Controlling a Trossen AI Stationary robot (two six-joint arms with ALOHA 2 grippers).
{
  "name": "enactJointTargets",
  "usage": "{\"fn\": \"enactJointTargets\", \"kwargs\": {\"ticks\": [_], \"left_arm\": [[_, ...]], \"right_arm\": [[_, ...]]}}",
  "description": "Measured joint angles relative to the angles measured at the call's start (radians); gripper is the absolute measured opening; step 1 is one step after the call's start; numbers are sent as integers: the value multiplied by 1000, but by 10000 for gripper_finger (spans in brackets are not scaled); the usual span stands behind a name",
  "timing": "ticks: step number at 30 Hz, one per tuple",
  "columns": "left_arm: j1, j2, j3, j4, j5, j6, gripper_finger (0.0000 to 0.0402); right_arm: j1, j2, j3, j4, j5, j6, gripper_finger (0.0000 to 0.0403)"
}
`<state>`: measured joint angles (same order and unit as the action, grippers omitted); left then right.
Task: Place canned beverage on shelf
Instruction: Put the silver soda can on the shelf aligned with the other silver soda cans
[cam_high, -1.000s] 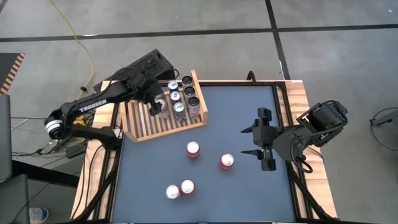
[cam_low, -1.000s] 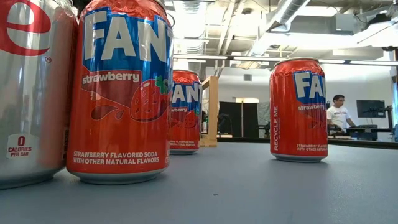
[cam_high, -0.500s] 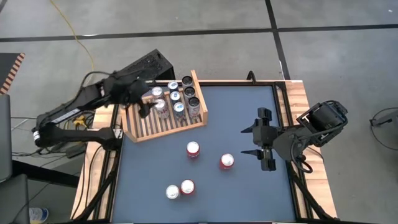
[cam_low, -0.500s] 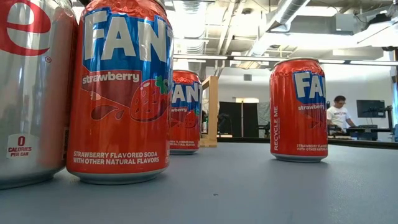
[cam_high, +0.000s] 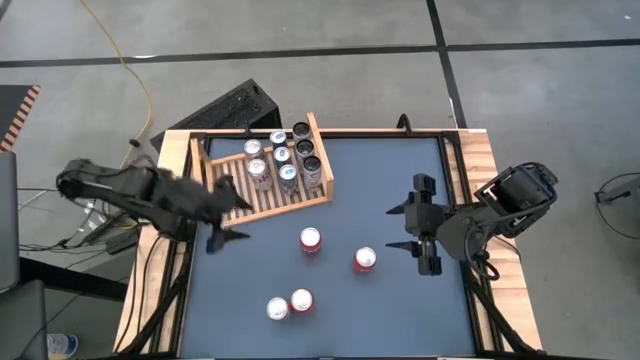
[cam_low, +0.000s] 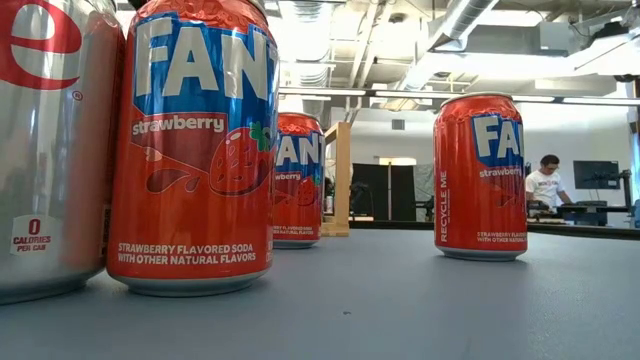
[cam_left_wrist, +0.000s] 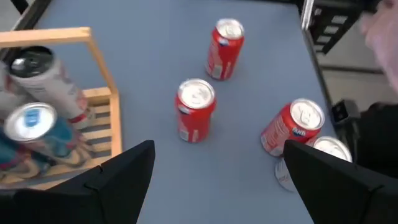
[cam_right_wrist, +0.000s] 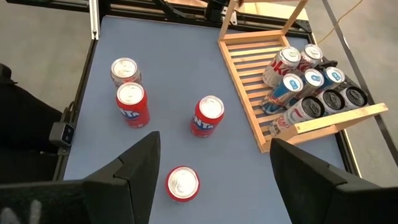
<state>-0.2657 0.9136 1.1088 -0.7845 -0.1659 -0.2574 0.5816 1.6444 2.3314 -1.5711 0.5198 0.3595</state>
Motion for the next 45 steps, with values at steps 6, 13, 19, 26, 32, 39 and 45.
{"fn": "enactJointTargets", "kwargs": {"ticks": [6,13,19,26,32,39,45], "left_arm": [[-248,186,3,47,-138,-112,342],[-463,418,64,38,-294,-304,342],[-518,602,216,35,-339,-327,342],[-555,743,301,16,-339,-302,341],[-562,742,297,27,-376,-296,341],[-566,742,265,87,-365,-280,341],[-548,739,177,230,-320,-234,341]], "right_arm": [[0,0,0,0,1,18,276],[0,0,0,0,1,32,276],[0,0,0,0,1,28,276],[2,13,0,0,1,35,276],[6,29,1,0,0,35,276],[6,58,2,0,-3,33,276],[3,75,1,0,-9,26,276]]}}
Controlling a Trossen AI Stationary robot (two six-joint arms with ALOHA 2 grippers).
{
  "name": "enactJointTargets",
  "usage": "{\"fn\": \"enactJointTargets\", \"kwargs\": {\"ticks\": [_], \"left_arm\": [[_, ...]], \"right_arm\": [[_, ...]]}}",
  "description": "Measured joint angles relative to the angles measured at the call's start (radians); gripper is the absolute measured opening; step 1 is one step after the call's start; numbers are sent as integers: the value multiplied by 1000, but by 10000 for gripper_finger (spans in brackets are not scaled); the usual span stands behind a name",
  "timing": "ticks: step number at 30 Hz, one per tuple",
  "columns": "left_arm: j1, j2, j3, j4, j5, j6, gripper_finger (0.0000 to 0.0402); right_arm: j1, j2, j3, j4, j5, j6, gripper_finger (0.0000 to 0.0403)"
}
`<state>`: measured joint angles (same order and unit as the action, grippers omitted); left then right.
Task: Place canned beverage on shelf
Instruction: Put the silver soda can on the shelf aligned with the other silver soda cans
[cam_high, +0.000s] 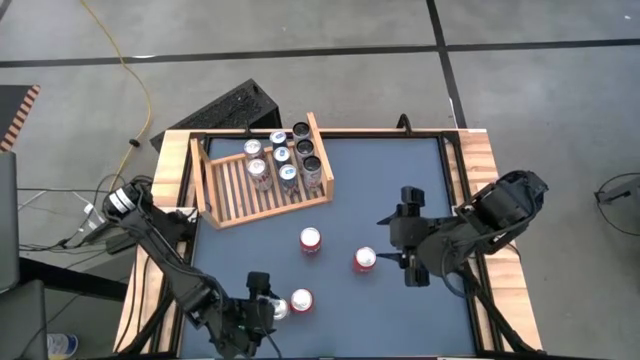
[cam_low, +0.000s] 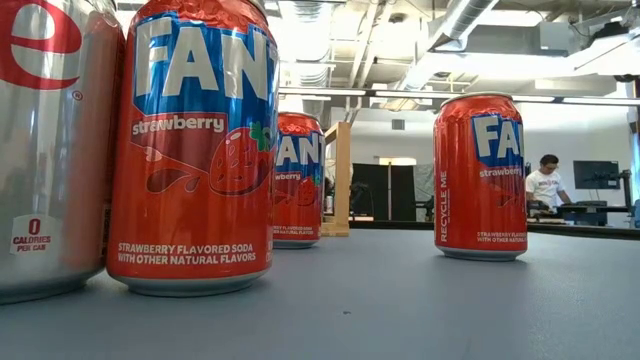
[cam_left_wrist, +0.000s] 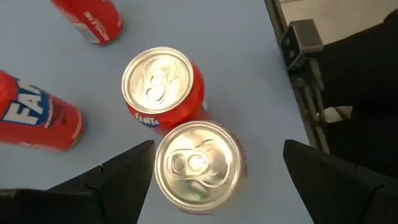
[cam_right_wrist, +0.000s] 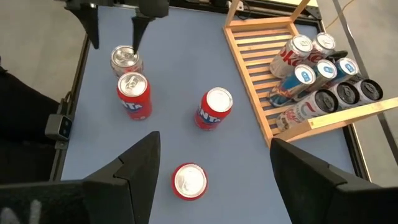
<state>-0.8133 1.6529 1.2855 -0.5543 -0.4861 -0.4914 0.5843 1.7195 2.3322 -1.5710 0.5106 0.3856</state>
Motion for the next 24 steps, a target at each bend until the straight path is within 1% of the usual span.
{"fn": "enactJointTargets", "kwargs": {"ticks": [3,8,13,17,21,24], "left_arm": [[10,-10,-26,10,1,14,341],[26,-11,-30,14,7,55,341],[48,-11,-35,21,55,82,341],[65,-23,-104,121,85,95,341],[75,-60,-178,221,117,57,341],[75,-72,-208,235,125,39,341]], "right_arm": [[-4,3,0,0,-12,-1,276],[-4,3,0,0,-13,-1,276],[-4,4,0,0,-13,-1,276],[-4,4,0,0,-13,-1,276],[-3,4,0,0,-13,-1,276],[-3,4,0,0,-13,-1,276]]}}
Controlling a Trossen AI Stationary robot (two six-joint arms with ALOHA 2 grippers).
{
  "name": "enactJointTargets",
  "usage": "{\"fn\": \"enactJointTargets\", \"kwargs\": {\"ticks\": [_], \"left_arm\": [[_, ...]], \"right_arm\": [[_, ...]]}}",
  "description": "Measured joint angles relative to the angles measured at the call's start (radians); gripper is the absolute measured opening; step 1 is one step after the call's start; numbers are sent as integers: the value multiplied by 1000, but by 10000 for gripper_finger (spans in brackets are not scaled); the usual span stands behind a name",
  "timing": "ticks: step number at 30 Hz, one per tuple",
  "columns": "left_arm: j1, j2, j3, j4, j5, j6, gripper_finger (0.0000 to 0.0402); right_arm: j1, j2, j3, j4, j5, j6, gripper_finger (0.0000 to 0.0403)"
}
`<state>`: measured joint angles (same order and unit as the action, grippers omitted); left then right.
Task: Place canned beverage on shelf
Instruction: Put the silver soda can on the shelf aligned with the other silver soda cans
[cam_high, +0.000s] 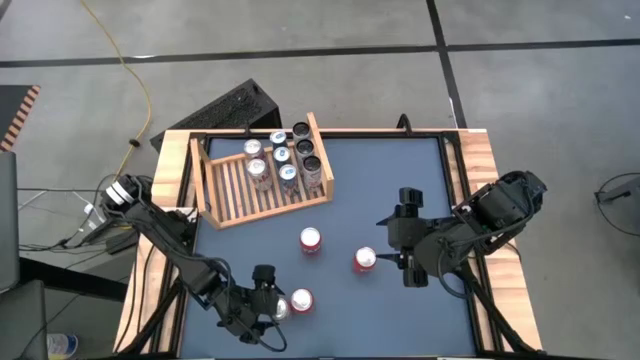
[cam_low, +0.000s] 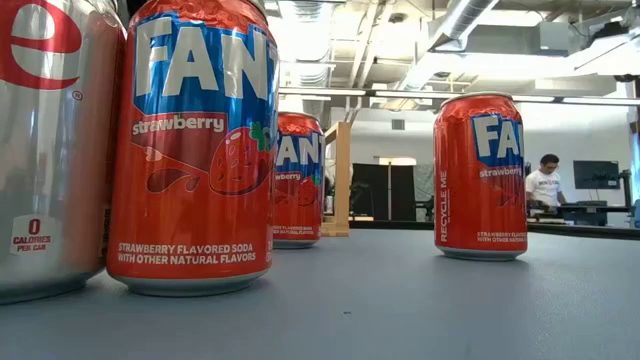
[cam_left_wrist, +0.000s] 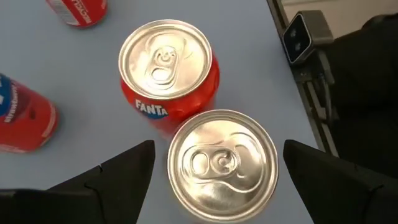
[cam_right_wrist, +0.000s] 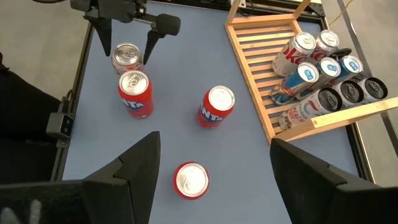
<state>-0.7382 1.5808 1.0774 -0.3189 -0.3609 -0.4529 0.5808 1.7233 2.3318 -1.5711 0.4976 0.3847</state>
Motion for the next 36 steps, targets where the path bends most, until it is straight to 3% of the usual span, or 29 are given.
{"fn": "enactJointTargets", "kwargs": {"ticks": [5,12,29,33,36], "left_arm": [[1,-9,-3,-7,-1,1,324],[1,-10,-1,-33,16,3,231],[1,-63,-2,-56,-23,22,231],[0,-111,-2,-98,-72,23,231],[3,-167,-2,-161,-164,19,231]], "right_arm": [[0,0,0,0,0,0,276],[0,0,0,0,0,0,276],[0,0,0,0,0,1,276],[0,0,0,0,0,0,276],[0,0,0,0,0,0,276]]}}
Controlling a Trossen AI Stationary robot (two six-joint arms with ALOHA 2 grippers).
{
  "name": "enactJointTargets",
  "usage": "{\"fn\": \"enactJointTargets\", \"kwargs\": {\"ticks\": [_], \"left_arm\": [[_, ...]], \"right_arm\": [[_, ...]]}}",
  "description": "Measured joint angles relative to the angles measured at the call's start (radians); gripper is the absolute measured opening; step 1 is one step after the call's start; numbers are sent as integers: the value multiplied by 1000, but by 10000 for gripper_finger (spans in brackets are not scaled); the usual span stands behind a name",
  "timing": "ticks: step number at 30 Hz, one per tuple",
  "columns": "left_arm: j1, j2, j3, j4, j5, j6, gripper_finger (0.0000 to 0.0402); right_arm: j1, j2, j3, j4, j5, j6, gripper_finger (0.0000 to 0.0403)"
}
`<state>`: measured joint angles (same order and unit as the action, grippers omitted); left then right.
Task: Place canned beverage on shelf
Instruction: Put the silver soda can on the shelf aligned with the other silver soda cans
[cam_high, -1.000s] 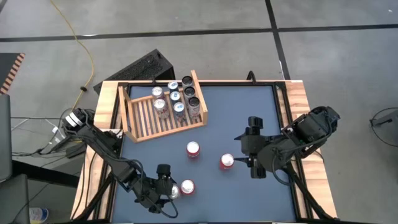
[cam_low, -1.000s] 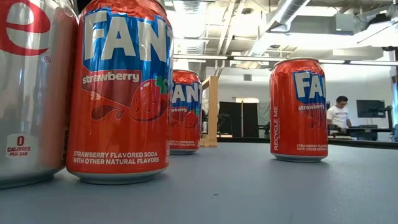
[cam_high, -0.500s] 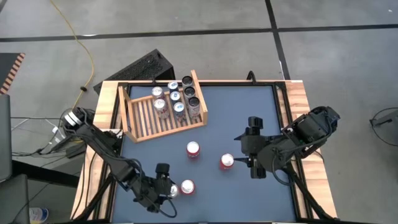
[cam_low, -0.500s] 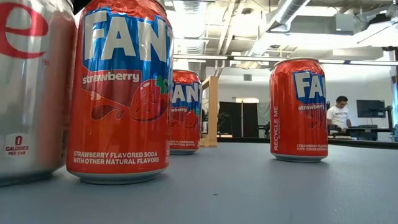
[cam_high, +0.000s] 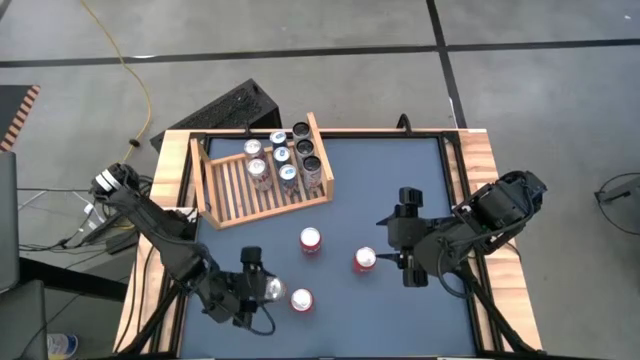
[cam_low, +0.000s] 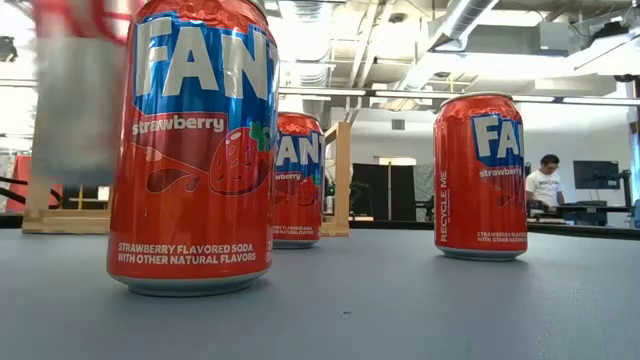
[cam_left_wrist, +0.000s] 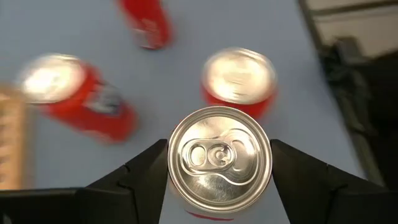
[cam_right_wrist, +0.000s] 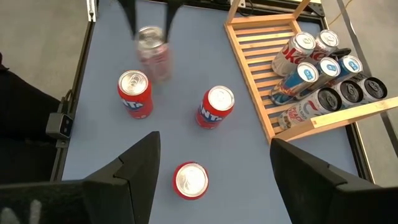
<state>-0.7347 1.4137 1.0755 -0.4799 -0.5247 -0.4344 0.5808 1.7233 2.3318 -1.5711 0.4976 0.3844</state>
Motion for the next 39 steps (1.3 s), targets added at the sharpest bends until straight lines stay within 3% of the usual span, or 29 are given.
{"fn": "enactJointTargets", "kwargs": {"ticks": [3,8,16,21,28,39], "left_arm": [[21,-64,0,-65,-63,3,231],[102,-169,2,-152,-62,55,231],[353,-284,-8,-327,-43,163,231],[526,-380,-130,-281,-17,206,231],[745,-509,-315,-95,124,298,231],[977,-523,-414,36,329,403,231]], "right_arm": [[0,0,0,0,0,-18,276],[0,0,0,0,5,-42,276],[-1,0,0,0,11,-73,276],[-1,0,0,0,11,-83,276],[-1,-2,0,0,11,-97,276],[-1,-2,0,0,12,-97,276]]}}
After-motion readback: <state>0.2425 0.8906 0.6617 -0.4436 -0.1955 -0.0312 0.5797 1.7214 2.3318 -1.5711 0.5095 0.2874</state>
